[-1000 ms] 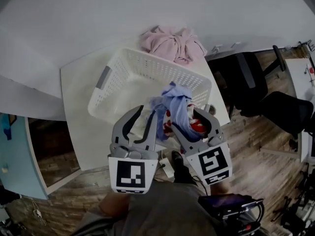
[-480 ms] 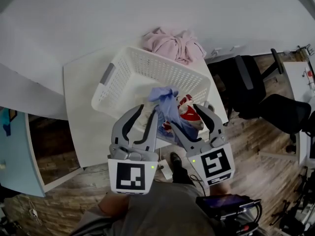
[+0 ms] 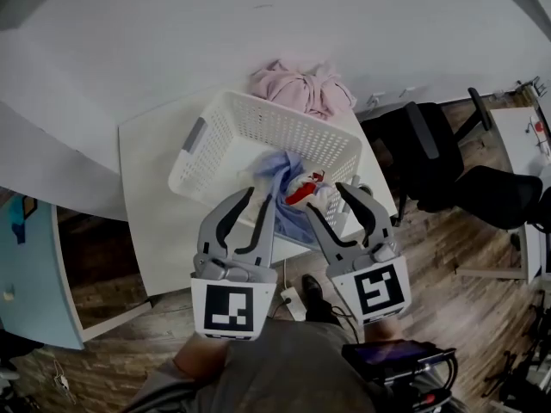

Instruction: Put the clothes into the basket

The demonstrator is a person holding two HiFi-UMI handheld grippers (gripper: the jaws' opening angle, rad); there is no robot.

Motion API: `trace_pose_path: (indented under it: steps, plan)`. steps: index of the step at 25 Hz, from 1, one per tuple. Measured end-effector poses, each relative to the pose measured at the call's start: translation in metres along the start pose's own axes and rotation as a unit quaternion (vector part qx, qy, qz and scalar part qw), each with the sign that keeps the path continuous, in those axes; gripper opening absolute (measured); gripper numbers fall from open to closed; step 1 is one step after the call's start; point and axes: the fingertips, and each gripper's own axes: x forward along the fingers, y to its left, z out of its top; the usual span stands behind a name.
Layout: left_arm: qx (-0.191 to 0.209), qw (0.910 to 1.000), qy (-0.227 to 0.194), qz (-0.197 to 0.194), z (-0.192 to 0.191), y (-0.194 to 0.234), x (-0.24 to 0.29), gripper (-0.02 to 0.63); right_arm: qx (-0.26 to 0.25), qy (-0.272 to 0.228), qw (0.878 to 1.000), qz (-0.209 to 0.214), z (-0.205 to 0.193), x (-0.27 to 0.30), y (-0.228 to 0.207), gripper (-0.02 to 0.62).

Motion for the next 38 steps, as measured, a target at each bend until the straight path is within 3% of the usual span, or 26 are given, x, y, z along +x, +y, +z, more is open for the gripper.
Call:
trace_pose_path:
  steps: [5, 8, 16, 26, 38]
  plan:
    - [-0.028, 0.9992, -0.023, -0.018, 0.015, -0.005, -0.008, 0.045, -0.006, -0.046, 0.999, 0.007, 0.018, -0.01, 0.007, 0.044]
    - [-0.055, 0.997, -0.045, -0.033, 0.027, -0.005, -0.016, 0.02, -0.001, -0.085, 0.996, 0.001, 0.032, -0.019, 0.012, 0.013]
    - [-0.04, 0.9909, -0.121, -0.042, 0.062, -0.008, -0.034, 0.009, -0.001, -0.134, 0.99, -0.037, 0.054, -0.039, 0.011, 0.008]
    - [-0.012, 0.9856, -0.15, -0.077, 0.087, -0.034, -0.037, 0.009, 0.005, -0.166, 0.984, -0.069, 0.073, -0.06, -0.006, 0.006]
    - [-0.003, 0.9821, -0.16, -0.1, 0.097, -0.063, -0.037, 0.009, 0.004, -0.17, 0.981, -0.09, 0.075, -0.08, -0.019, 0.007]
